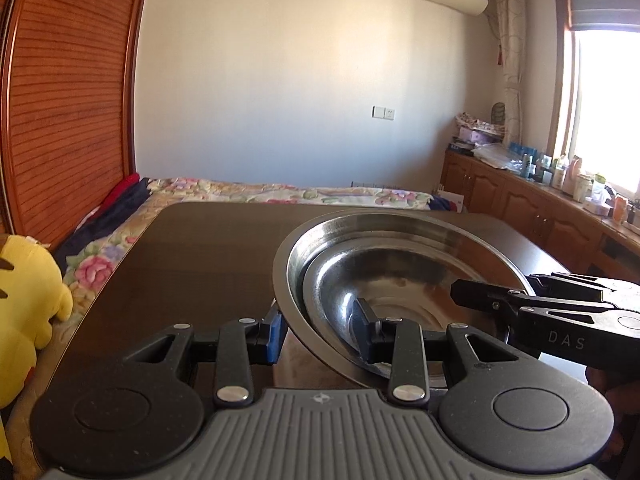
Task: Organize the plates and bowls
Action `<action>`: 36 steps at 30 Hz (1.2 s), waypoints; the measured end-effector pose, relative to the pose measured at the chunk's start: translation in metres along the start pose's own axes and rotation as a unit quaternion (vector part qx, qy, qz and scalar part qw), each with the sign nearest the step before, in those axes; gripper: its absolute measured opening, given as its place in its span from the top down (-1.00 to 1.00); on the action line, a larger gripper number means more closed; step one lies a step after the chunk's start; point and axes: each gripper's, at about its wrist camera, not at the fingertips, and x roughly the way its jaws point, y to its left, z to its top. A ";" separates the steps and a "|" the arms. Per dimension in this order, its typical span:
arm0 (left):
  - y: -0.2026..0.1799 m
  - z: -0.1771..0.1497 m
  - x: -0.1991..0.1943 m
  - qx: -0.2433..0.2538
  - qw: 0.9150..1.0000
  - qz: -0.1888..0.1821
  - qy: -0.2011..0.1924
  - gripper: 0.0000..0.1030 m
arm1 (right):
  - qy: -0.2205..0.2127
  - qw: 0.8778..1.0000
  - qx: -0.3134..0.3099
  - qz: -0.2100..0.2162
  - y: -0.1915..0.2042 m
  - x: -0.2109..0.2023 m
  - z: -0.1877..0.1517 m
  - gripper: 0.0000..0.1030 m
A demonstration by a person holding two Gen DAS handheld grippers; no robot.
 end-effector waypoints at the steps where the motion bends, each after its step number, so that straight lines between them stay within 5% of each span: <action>1: 0.001 -0.002 0.000 0.000 1.000 0.001 0.002 0.27 | 0.005 1.000 0.000 0.001 0.001 0.002 -0.001 0.28; 36: 0.001 -0.006 -0.003 0.016 1.000 0.022 0.010 0.26 | 0.039 0.999 0.002 -0.001 0.015 0.011 -0.007 0.22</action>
